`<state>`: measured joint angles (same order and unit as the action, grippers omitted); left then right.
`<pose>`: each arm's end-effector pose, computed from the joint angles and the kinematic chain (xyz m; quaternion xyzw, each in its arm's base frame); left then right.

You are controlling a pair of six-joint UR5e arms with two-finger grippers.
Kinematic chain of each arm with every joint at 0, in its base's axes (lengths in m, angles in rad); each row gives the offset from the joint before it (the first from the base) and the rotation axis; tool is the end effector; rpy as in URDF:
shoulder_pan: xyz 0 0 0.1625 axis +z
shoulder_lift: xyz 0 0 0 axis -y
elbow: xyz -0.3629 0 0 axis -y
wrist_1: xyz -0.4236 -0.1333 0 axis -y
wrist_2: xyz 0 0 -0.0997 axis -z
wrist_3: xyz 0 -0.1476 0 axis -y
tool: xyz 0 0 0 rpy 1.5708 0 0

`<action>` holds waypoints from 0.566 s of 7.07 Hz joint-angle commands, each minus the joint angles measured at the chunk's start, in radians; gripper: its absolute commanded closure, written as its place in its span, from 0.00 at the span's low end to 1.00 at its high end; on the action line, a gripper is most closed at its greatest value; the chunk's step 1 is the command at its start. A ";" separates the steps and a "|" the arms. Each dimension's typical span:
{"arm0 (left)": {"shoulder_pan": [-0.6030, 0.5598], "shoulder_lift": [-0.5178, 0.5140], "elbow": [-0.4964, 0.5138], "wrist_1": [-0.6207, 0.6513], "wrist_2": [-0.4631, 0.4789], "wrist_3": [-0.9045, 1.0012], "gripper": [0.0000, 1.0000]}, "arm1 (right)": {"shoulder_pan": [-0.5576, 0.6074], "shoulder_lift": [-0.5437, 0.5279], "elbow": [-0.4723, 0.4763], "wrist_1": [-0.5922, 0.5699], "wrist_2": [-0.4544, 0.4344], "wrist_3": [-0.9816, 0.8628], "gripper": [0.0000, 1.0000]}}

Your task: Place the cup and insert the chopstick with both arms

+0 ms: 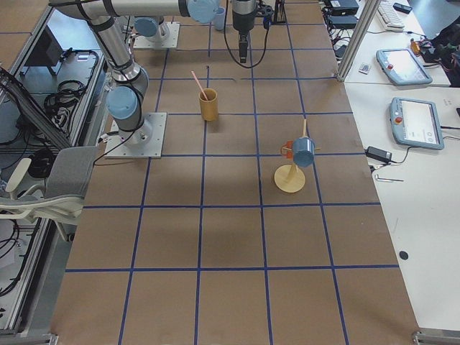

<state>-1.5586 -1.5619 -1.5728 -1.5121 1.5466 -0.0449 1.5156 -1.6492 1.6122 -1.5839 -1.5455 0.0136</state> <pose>-0.1304 -0.5311 0.3876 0.0281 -0.9990 0.0326 0.0126 0.1091 -0.5086 0.3976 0.0341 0.9990 -0.0253 0.0121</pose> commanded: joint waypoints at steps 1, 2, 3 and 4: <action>0.058 0.005 -0.018 -0.037 0.018 0.157 0.00 | -0.003 0.011 0.000 0.012 -0.010 0.000 0.00; 0.183 0.016 -0.076 -0.055 0.035 0.351 0.00 | -0.006 0.011 0.005 0.010 -0.011 0.000 0.00; 0.284 0.028 -0.140 -0.057 0.035 0.478 0.00 | -0.006 0.019 0.027 0.007 -0.012 0.005 0.00; 0.373 0.032 -0.201 -0.056 0.035 0.588 0.00 | -0.008 0.044 0.079 0.021 -0.010 0.002 0.00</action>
<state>-1.2928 -1.5375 -1.7049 -1.5656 1.5795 0.4032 1.5095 -1.6272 1.6450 -1.5725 -1.5564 0.0162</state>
